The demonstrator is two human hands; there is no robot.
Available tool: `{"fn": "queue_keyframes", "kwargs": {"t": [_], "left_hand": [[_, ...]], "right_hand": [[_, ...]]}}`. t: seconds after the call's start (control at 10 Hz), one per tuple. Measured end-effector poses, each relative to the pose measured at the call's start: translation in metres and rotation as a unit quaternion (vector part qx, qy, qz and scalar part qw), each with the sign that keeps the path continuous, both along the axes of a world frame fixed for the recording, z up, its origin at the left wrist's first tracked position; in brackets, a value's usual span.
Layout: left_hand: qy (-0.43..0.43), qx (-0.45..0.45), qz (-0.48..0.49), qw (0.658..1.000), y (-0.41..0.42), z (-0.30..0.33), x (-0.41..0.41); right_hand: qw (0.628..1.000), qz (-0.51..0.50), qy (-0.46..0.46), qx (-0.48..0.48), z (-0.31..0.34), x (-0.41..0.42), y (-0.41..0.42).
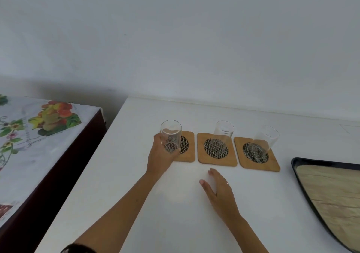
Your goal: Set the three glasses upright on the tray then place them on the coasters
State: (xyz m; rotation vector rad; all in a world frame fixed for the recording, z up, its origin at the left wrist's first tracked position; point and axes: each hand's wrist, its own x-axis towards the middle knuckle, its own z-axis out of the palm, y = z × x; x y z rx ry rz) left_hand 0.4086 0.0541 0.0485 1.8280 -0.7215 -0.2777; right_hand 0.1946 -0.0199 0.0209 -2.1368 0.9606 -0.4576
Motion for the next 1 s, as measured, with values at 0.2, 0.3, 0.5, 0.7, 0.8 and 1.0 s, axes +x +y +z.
{"fn": "queue_keyframes", "kwargs": {"t": [0.2,0.3,0.5,0.7,0.8,1.0], "left_hand": [[0.002,0.028,-0.006,1.0,-0.029,-0.007,0.017],[0.005,0.038,-0.009,0.999,-0.038,-0.013,0.02],[-0.007,0.048,0.004,0.999,-0.043,-0.018,0.02],[-0.041,0.061,0.015,0.997,-0.046,-0.023,0.018],[-0.045,0.063,0.008,0.997,-0.045,-0.021,0.019],[-0.126,0.056,0.04,0.99,-0.028,-0.024,0.003]], "right_hand": [[0.985,0.046,0.067,-0.153,-0.02,-0.004,0.002],[0.982,0.04,0.067,-0.174,-0.023,-0.003,0.001],[0.982,0.027,0.061,-0.178,-0.024,-0.002,0.001],[0.982,0.03,0.065,-0.176,-0.025,-0.002,0.0],[0.982,0.028,0.061,-0.176,-0.024,-0.003,0.001],[0.982,0.015,0.056,-0.178,-0.028,-0.002,0.001]]}}
